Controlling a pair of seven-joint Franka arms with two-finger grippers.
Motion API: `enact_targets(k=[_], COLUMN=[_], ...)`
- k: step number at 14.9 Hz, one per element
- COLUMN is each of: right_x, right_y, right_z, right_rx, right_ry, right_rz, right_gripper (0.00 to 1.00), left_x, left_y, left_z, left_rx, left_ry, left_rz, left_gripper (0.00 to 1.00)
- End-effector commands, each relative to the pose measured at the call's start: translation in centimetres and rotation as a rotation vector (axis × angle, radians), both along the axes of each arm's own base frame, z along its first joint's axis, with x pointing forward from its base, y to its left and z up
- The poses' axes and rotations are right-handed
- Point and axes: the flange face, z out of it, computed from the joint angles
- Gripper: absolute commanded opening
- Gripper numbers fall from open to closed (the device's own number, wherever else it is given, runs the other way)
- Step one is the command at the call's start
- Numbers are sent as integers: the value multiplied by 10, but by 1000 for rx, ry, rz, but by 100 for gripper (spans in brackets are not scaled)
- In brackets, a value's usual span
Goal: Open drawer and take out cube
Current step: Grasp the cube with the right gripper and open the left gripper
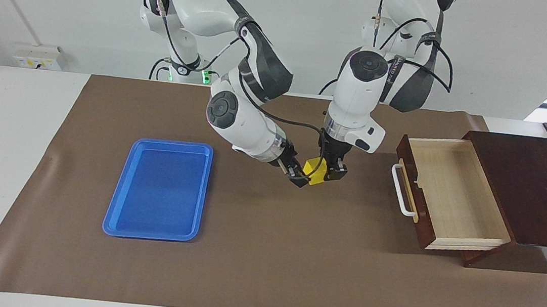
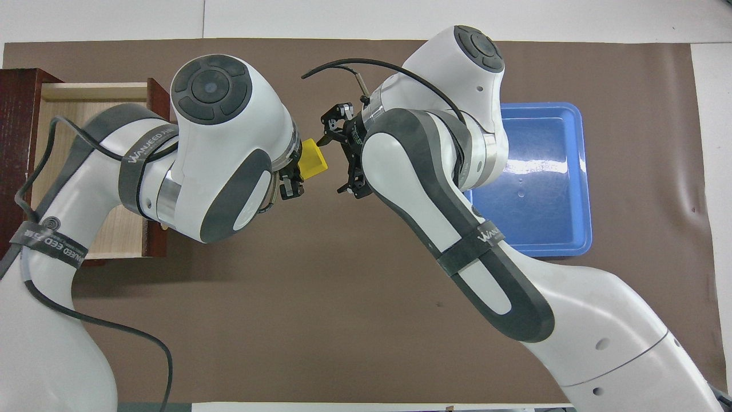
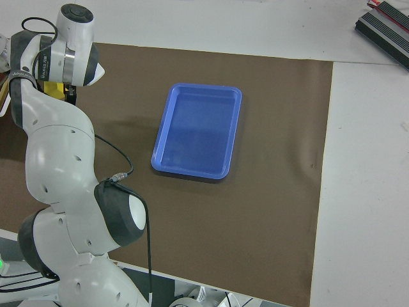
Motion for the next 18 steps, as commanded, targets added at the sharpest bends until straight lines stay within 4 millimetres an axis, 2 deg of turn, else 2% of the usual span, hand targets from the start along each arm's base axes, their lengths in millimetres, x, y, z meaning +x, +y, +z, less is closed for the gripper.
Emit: enact_targets(k=[1,4,10,12,16,18], right_x=[5,10,30,28,15,13], right_y=[4,-3,-6,-2,20,21], right_z=[1,1,16,18,17,18], right_rx=[-14,-14,0,2,14,16], right_ry=[-13,-16,-78,-80,-67,-57], right_rz=[-14,-26,-30,-25,-1,6], right_gripper=[95,95,96,96,95,95], left_x=[-3,-4,-6,-6,-6,-6], left_y=[-2,-4,-4,-4,-4,-4], left_z=[2,2,1,1,1,1], left_rx=[-4,-4,-2,-3,-3,-3], left_ry=[-17,-17,-16,-15,-15,-15], left_rz=[-3,-4,-8,-6,-6,-6], left_gripper=[0,0,0,0,0,0])
